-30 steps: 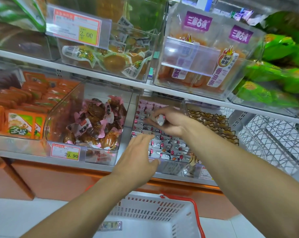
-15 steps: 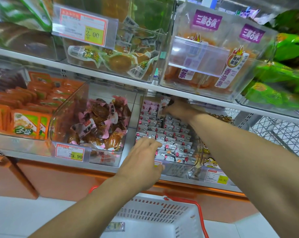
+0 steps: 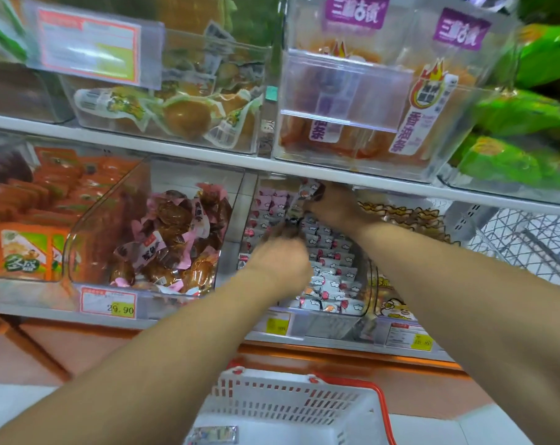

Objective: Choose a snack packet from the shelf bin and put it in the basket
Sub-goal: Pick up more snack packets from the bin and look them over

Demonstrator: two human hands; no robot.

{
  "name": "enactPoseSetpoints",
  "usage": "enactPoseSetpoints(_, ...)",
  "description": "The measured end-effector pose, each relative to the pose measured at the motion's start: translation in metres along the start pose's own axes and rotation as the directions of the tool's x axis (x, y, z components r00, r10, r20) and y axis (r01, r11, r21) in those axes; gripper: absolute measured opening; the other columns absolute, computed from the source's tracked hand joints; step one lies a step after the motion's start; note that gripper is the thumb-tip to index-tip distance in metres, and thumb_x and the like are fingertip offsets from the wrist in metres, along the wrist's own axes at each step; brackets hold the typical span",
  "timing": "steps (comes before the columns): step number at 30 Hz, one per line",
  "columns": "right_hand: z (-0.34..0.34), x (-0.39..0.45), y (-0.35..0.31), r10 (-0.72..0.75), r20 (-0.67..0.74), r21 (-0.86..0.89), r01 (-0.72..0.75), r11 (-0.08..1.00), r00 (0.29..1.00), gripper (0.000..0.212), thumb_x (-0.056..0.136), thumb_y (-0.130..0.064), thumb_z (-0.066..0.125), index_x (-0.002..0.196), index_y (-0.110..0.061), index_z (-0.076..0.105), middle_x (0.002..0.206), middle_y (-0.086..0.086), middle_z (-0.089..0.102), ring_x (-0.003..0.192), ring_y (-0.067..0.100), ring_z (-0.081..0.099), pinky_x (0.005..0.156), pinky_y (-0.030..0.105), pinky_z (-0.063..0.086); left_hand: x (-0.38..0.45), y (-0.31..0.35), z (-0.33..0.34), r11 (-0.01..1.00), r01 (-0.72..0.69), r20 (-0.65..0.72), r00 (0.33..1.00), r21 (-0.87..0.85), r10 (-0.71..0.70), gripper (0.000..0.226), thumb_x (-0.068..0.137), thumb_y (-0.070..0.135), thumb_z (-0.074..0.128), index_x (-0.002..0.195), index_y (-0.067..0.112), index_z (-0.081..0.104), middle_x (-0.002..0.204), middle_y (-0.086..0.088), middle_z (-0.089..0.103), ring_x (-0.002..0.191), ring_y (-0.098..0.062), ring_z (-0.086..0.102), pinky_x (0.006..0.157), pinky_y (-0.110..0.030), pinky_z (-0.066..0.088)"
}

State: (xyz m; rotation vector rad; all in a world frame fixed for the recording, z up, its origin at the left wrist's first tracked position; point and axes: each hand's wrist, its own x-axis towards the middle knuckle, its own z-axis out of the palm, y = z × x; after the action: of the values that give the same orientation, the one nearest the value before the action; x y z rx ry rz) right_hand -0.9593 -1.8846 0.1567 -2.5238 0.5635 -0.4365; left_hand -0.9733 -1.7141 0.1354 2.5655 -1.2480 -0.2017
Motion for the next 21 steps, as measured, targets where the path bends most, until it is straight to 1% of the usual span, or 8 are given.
enactPoseSetpoints(2,0.002,-0.004,0.001,-0.032,-0.066,0.001,0.033,0.999,0.997,0.019,0.09,-0.018,0.07,0.106,-0.022,0.06,0.087,-0.007,0.055,0.088,0.012,0.049,0.055,0.013,0.028,0.025,0.004,-0.004,0.996,0.071,0.077,0.994,0.049,-0.075,0.039,0.097,0.018,0.045,0.13,-0.001,0.053,0.147,-0.018,0.048,0.139,-0.034,0.037,0.12,-0.046,0.026)
enactPoseSetpoints(4,0.004,-0.005,0.001,-0.053,-0.093,0.014,0.055,0.998,0.994,0.019,0.089,-0.014,0.07,0.105,-0.017,0.059,0.094,0.002,0.06,0.092,0.018,0.054,0.069,0.011,0.031,0.042,0.004,-0.005,0.988,0.142,0.114,0.982,0.052,-0.147,0.052,0.095,0.018,0.05,0.143,0.001,0.044,0.156,-0.018,0.039,0.146,-0.035,0.029,0.123,-0.048,0.023)
enactPoseSetpoints(6,0.005,-0.006,0.002,-0.075,-0.088,0.007,0.076,0.997,0.993,0.031,0.088,-0.012,0.068,0.118,-0.011,0.062,0.108,0.009,0.064,0.102,0.022,0.058,0.081,0.015,0.032,0.051,0.003,-0.002,0.986,0.161,0.121,0.979,0.052,-0.166,0.068,0.094,0.02,0.049,0.157,0.006,0.026,0.167,-0.016,0.021,0.154,-0.035,0.011,0.126,-0.049,0.013)
enactPoseSetpoints(9,0.004,-0.006,0.003,-0.081,-0.095,0.024,0.083,0.996,0.992,0.032,0.088,-0.012,0.068,0.12,-0.014,0.062,0.099,0.0,0.058,0.093,0.016,0.053,0.078,0.014,0.031,0.059,0.001,0.004,0.98,0.166,0.165,0.969,0.109,-0.183,0.076,0.099,0.031,0.036,0.163,0.017,-0.003,0.171,-0.012,-0.003,0.156,-0.033,-0.012,0.126,-0.051,-0.007)
enactPoseSetpoints(10,0.004,-0.005,0.004,-0.085,-0.094,0.028,0.088,0.996,0.992,0.029,0.089,-0.012,0.069,0.118,-0.014,0.063,0.097,-0.001,0.056,0.091,0.013,0.051,0.078,0.015,0.032,0.06,0.001,0.005,0.975,0.17,0.183,0.964,0.141,-0.194,0.075,0.1,0.033,0.032,0.162,0.019,-0.007,0.171,-0.011,-0.007,0.156,-0.032,-0.016,0.125,-0.053,-0.01)
enactPoseSetpoints(14,0.005,-0.006,0.003,-0.134,-0.099,0.018,0.136,0.991,0.986,0.018,0.091,-0.011,0.067,0.107,-0.014,0.061,0.096,0.002,0.059,0.092,0.016,0.054,0.08,0.017,0.033,0.057,-0.001,0.002,0.974,0.148,0.165,0.971,0.169,-0.176,0.068,0.101,0.037,0.026,0.162,0.019,0.005,0.171,-0.008,-0.002,0.156,-0.03,-0.014,0.122,-0.057,-0.015)
enactPoseSetpoints(18,0.005,-0.006,0.0,-0.166,-0.07,-0.03,0.164,0.986,0.984,0.036,0.09,-0.013,0.069,0.125,-0.011,0.06,0.115,0.008,0.066,0.103,0.02,0.059,0.085,0.021,0.035,0.044,-0.002,0.001,0.985,0.108,0.121,0.985,0.135,-0.125,0.065,0.101,0.036,0.026,0.162,0.017,0.014,0.171,-0.004,0.001,0.157,-0.029,-0.01,0.12,-0.059,-0.017)
enactPoseSetpoints(21,0.006,-0.003,0.0,-0.173,-0.048,-0.05,0.171,0.984,0.984,0.039,0.09,-0.017,0.071,0.127,-0.011,0.061,0.116,0.004,0.066,0.103,0.019,0.06,0.083,0.017,0.034,0.036,-0.001,0.005,0.983,0.099,0.093,0.989,0.156,-0.114,0.066,0.1,0.04,0.022,0.16,0.012,0.018,0.171,-0.006,0.008,0.157,-0.031,-0.007,0.121,-0.06,-0.015)
